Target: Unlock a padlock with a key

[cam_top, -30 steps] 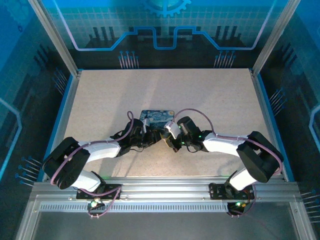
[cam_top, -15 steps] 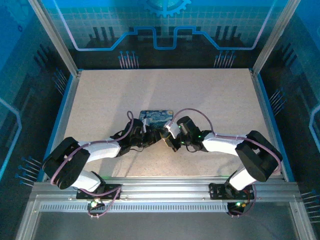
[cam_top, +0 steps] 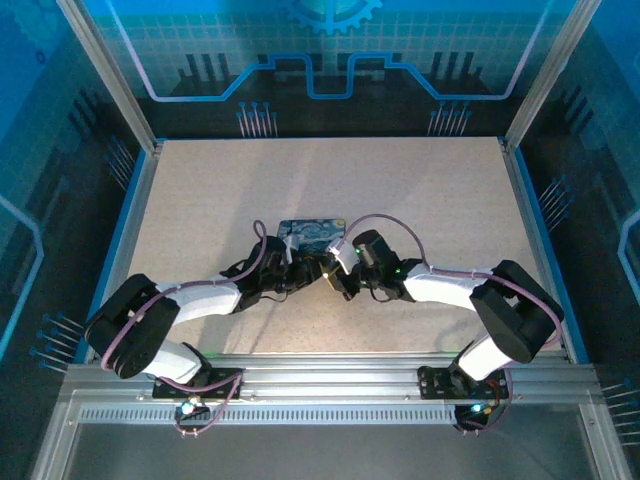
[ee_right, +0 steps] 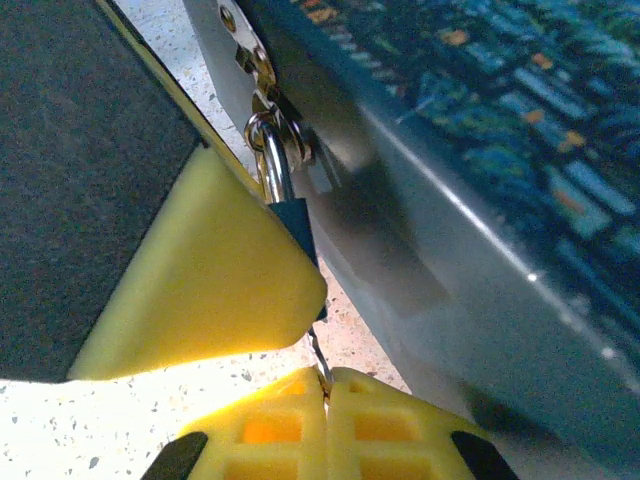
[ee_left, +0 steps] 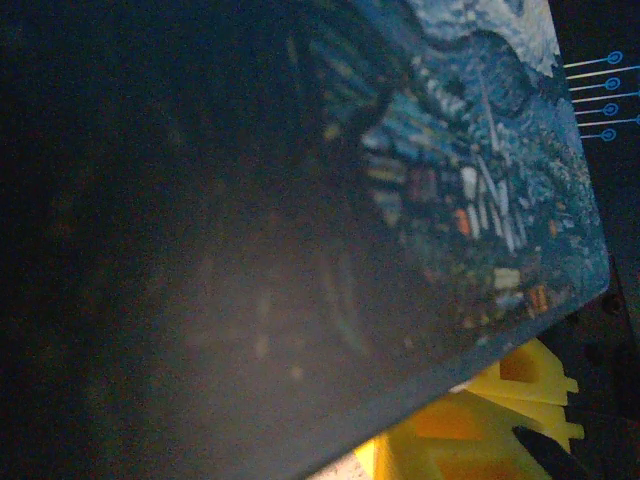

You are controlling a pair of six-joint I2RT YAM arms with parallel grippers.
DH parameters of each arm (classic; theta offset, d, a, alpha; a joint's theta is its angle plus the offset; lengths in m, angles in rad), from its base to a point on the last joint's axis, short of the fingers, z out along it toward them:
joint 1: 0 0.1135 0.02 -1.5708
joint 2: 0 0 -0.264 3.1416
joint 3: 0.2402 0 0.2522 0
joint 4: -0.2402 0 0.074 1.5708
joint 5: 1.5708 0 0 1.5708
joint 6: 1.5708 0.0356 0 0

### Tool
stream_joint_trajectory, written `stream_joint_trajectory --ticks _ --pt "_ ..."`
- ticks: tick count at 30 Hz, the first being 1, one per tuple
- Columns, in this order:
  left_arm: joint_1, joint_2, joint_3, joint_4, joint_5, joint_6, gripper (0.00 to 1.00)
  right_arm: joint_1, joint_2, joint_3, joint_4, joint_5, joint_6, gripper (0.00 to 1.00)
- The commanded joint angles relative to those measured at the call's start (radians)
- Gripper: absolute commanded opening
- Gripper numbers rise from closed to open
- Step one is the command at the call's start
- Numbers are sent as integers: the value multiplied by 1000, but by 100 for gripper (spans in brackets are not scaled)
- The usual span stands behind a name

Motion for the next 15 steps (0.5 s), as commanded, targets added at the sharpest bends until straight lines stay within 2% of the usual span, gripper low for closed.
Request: stream_joint_trajectory --ticks 1,15 --pt "-10 3 29 15 45 -18 25 2 15 56 95 -31 11 0" --pt "-10 15 27 27 54 -25 24 1 17 99 113 -46 31 0"
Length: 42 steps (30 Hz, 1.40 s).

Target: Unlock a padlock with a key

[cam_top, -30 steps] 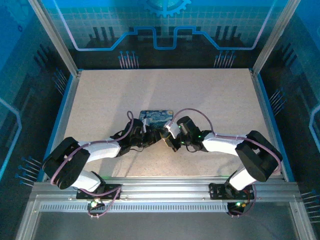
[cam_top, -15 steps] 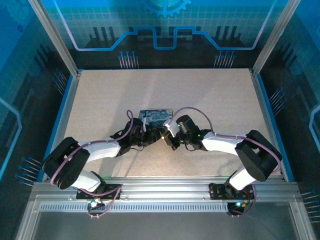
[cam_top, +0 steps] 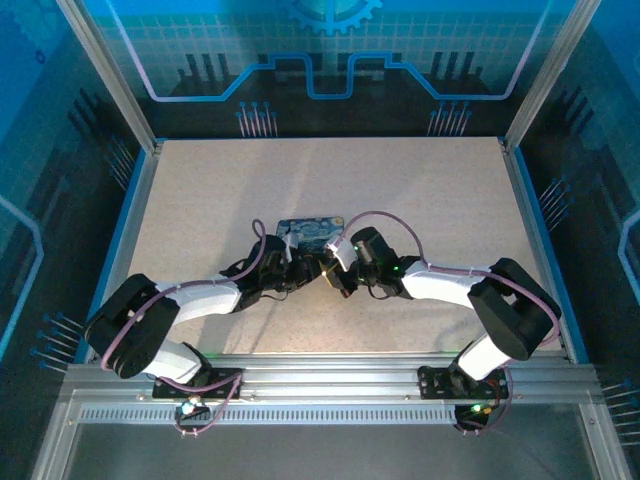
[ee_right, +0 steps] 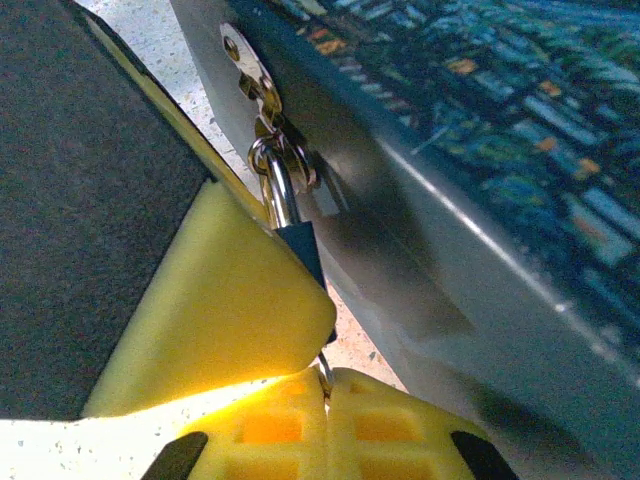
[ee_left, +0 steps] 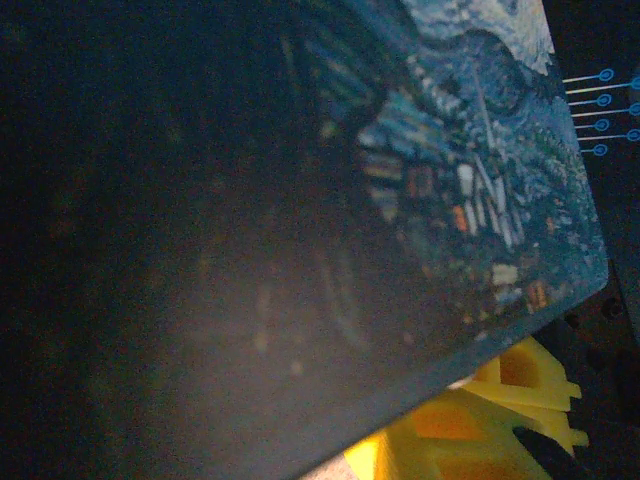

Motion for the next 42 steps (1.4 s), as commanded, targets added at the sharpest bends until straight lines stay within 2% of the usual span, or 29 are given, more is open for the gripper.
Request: stream_joint_trajectory --ticks 1,14,24,31,38,42 --pt "-14 14 24 21 62 -5 24 1 -1 74 116 -44 18 0" --pt "-15 41 25 38 66 -7 25 0 8 55 143 -33 13 0" --pt "-17 168 33 125 74 -22 27 -18 56 5 133 -13 7 0" --pt "-15 202 31 164 76 -34 34 -24 86 -7 132 -10 11 0" --pt "-15 140 25 106 50 -12 49 -33 109 -22 128 -14 24 0" --pt "-11 99 21 61 42 1 52 -35 113 -24 127 -23 33 0"
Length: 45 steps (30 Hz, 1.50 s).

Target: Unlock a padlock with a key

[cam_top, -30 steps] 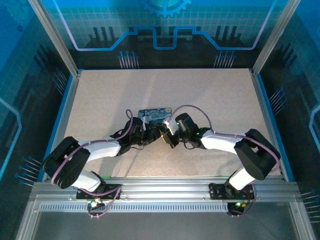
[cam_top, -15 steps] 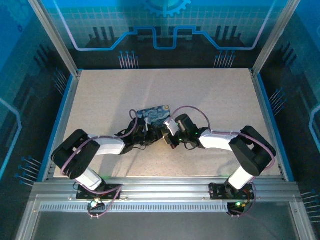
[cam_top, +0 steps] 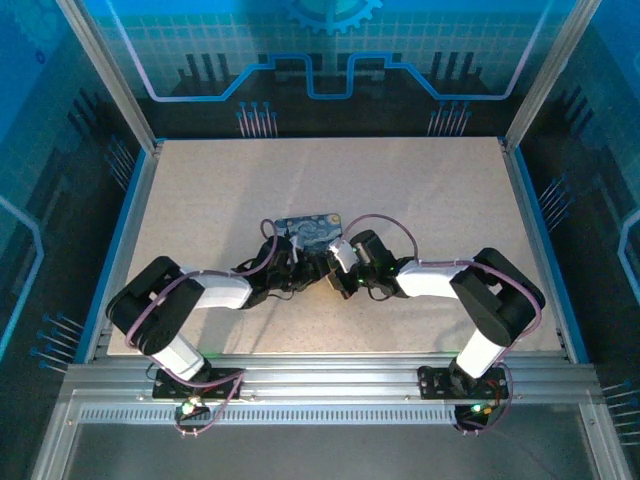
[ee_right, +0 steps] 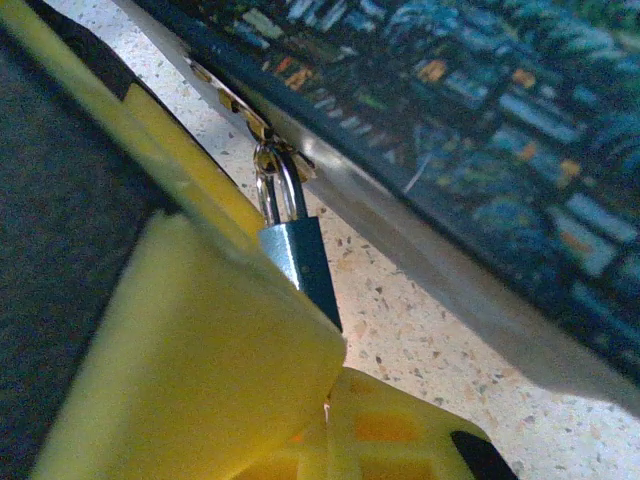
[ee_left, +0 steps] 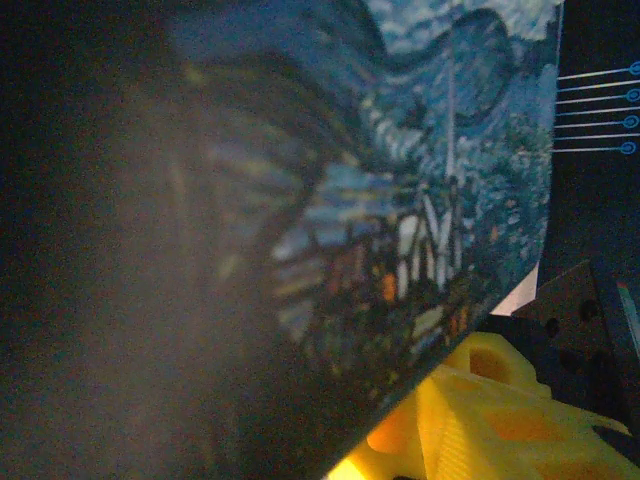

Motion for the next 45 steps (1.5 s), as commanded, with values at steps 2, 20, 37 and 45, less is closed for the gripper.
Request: stream_joint_trajectory --ticks 2,20,37,45 --pt "-7 -67 -5 -58 29 3 54 -9 11 -6 61 -33 19 0" --pt "37 -316 -120 -178 -39 -38 74 -7 -5 20 -6 -113 65 0" --pt "-5 -328 -211 -27 -137 -186 62 23 -40 82 -138 -175 232 0" --pt "-20 -302 -223 4 -158 -228 59 34 -54 103 -187 -177 272 0"
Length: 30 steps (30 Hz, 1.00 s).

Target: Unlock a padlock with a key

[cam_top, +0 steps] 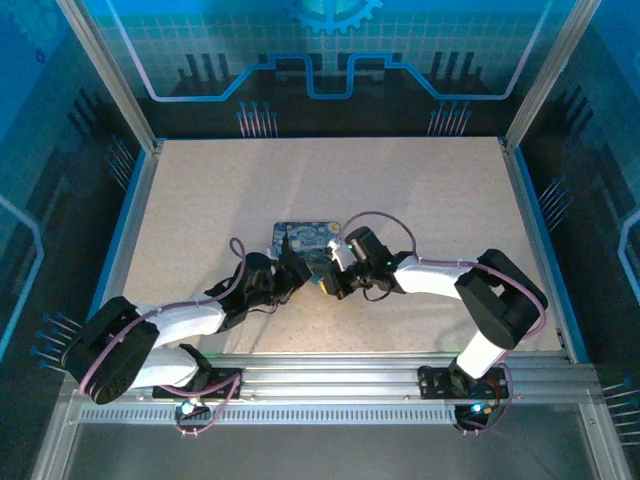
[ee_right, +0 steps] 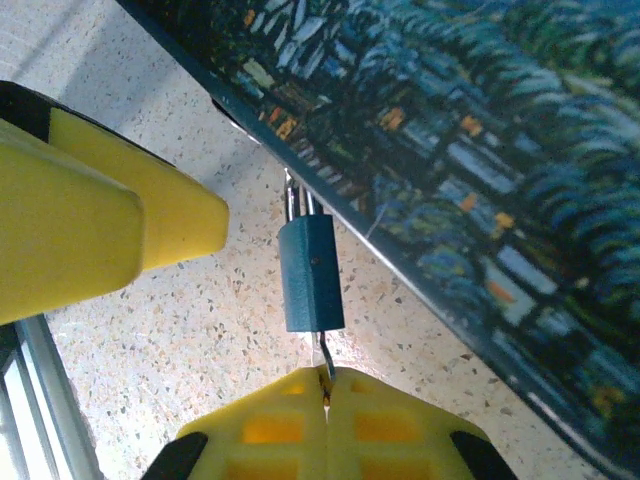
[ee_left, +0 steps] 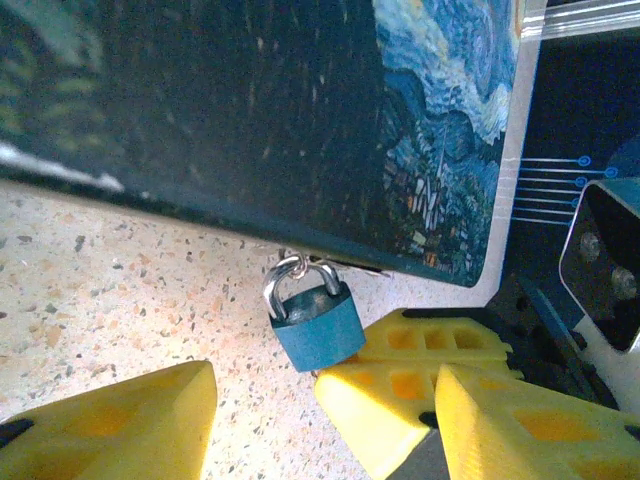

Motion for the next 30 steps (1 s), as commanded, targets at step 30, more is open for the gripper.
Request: stream_joint_trajectory --ticks 30 --pt "-60 138 -38 205 -81 -168 41 33 -38 24 89 -134 384 0"
